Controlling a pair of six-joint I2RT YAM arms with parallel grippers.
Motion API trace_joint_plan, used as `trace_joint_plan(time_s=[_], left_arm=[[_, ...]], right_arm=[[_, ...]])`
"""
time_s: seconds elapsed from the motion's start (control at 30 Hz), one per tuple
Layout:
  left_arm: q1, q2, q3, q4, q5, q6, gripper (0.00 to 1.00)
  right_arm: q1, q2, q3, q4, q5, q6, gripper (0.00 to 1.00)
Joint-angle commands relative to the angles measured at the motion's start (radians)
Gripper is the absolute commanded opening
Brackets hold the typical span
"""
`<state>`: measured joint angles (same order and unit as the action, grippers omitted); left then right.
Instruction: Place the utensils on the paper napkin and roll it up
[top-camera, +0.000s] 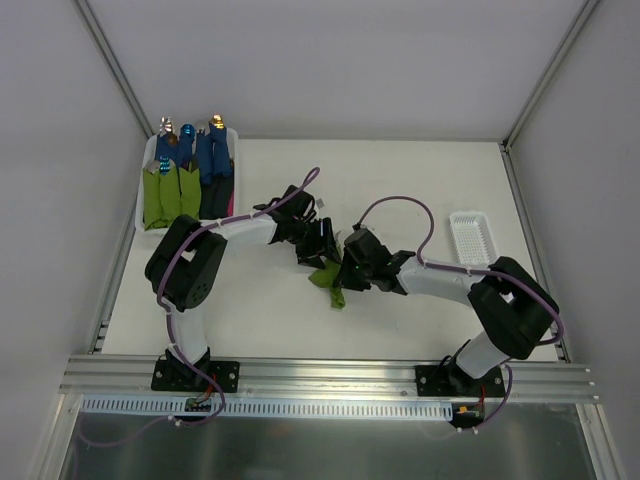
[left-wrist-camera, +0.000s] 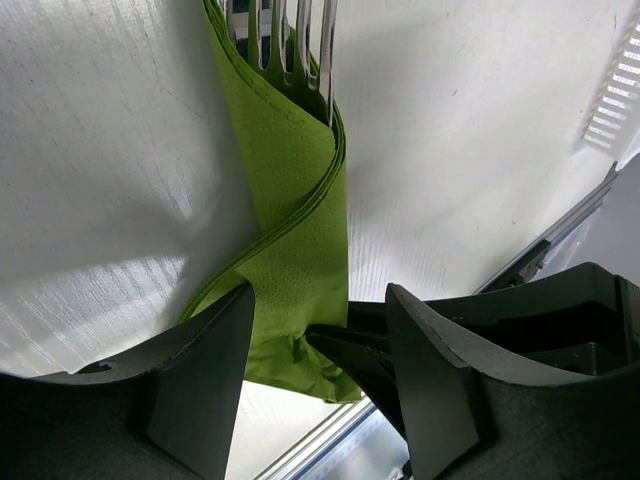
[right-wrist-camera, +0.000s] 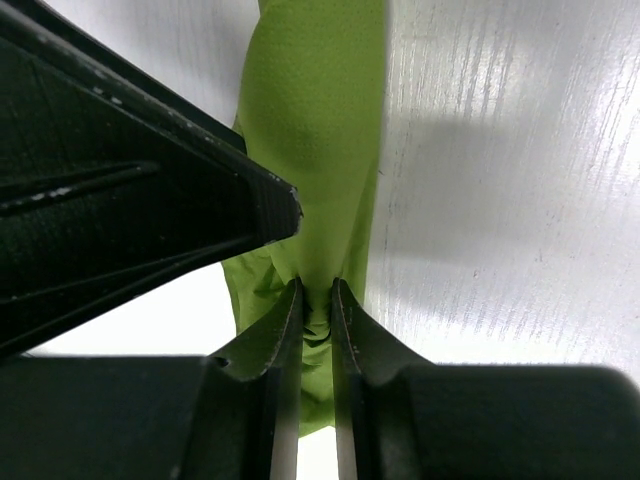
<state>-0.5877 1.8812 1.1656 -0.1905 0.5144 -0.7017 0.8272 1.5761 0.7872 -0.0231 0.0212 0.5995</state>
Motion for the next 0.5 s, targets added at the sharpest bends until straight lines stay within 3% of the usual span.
trace_joint_plan(time_s=[0.0, 0.47], left_arm=[[-0.001, -0.040, -0.010, 0.014, 0.016, -0.024, 0.56], [-0.009, -0.082, -0.043, 0.014, 0.049, -0.027, 0.59]], right_arm=[[0.006, -0.056, 0.007, 0.038, 0.039, 0.010, 0.00], [0.007, -0.080, 0.069, -0.057, 0.085, -0.067, 0.00]])
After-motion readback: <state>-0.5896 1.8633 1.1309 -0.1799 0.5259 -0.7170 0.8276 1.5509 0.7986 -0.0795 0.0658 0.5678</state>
